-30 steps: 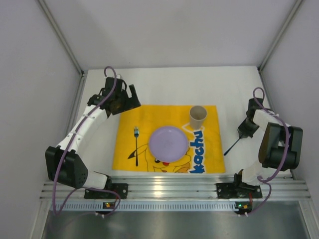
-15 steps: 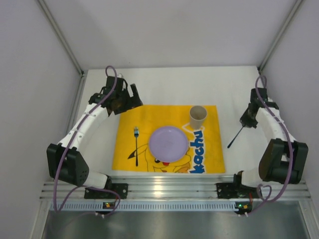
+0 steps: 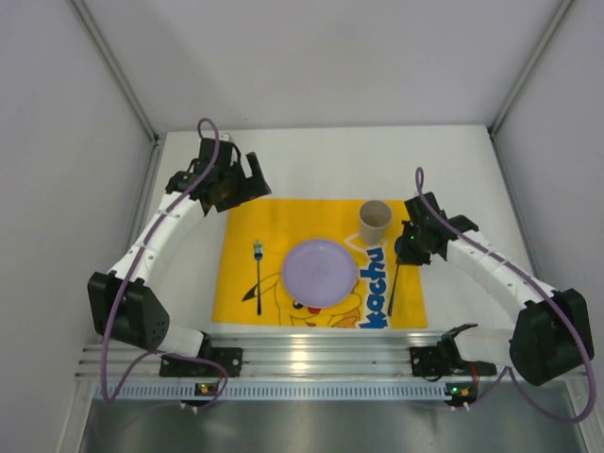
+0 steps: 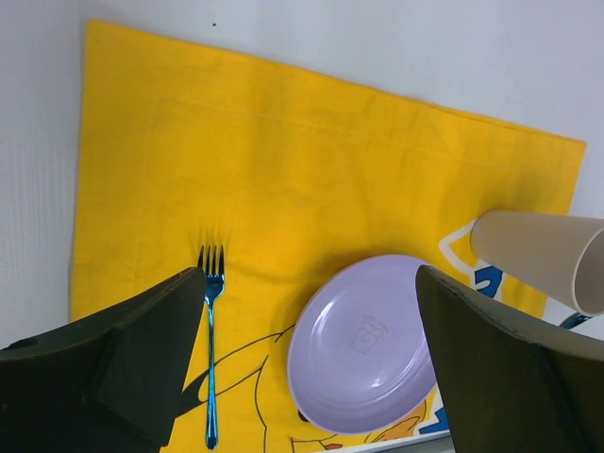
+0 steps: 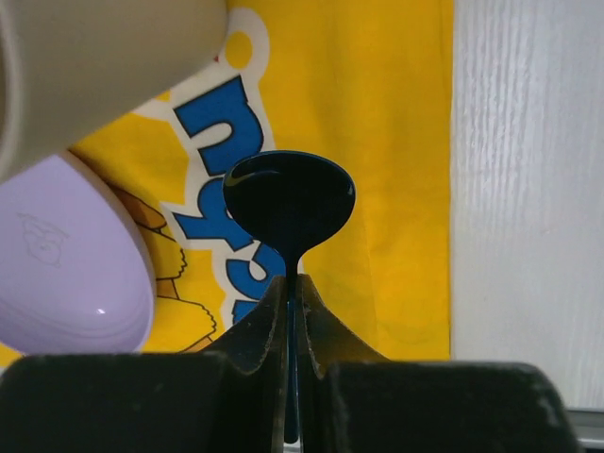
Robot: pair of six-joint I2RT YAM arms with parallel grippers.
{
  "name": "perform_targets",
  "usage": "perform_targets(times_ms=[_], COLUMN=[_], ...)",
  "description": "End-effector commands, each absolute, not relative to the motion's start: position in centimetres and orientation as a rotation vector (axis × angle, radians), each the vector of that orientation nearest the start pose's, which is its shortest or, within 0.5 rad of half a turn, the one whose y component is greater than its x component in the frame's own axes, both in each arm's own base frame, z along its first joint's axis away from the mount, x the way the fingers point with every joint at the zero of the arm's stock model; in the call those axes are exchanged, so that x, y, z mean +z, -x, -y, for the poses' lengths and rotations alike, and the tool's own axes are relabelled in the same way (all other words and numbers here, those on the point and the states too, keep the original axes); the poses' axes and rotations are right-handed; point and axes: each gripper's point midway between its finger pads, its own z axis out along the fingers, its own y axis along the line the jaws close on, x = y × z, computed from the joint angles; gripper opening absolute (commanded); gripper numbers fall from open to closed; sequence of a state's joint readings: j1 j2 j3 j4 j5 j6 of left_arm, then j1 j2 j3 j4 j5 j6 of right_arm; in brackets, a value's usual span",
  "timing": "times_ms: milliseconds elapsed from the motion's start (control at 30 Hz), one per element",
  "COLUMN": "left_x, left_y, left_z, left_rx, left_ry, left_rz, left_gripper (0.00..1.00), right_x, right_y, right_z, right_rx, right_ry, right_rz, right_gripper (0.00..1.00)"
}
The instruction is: Set the dinner table for one person
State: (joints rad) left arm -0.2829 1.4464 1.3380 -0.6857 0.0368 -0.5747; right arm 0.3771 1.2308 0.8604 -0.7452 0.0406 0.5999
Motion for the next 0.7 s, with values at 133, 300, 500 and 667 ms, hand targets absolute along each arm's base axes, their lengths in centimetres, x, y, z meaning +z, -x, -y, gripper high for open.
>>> perform_targets(times_ms=[133,300,500,667], left_x=[23.5,23.9,24.3,24.4], left_y=[-34.9,-33.8,-33.4,-33.5], left_z=[12.8,12.3,11.5,11.5], left_rx=[-0.427,-0.412,-0.368,-0.368], left_ry=[0.309,0.302,0.308,0.306], left_rz=[-2.360,-2.368,-2.350,-2.349], left_gripper=[0.98,0.98,0.98,0.98], right_x=[7.4,5.8,4.0,3.5], right_y=[-24.1,-24.1,-23.7,-23.8], right_z=[-15.4,-17.9,-19.4,-19.4], right_rx=[0.382,0.390,0.343,0.295], right_ry=[-0.263,-0.188,-0.107,-0.087], right_rz=[-2.668,-2.698,-2.749,-2.757], right_gripper=[0.00,0.00,0.00,0.17])
